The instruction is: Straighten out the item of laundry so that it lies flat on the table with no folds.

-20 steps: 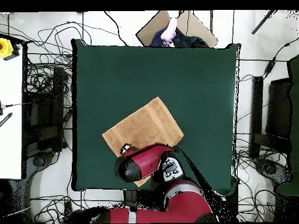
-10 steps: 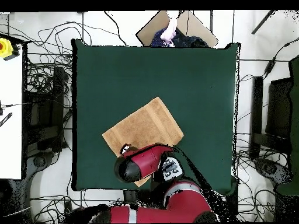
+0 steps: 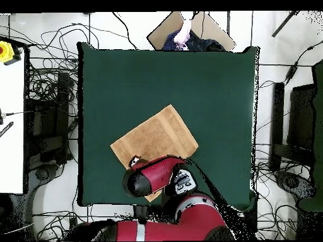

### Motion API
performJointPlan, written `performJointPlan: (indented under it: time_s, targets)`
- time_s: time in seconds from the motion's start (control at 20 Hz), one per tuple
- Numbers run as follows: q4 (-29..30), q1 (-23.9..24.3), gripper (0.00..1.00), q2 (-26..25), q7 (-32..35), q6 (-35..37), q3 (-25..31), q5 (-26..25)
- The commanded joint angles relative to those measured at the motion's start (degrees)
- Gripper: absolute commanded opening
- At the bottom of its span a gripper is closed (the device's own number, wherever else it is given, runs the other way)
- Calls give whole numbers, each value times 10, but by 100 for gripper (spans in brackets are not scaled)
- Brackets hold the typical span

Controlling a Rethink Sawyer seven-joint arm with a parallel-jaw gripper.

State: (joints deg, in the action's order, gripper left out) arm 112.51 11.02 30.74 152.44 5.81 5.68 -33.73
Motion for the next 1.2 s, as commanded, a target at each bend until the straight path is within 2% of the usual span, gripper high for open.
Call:
performJointPlan:
  time_s: [0.05, 0.5, 0.95, 1.2]
  targets:
    - [-33, -44, 100, -72, 86, -65, -33, 45]
    - [-37, -77, 100, -105, 81, -106, -60, 86]
    - [-38, -98, 100, -106, 74, -110, -73, 122]
    - [-16, -135, 100, -103, 96, -113, -76, 162]
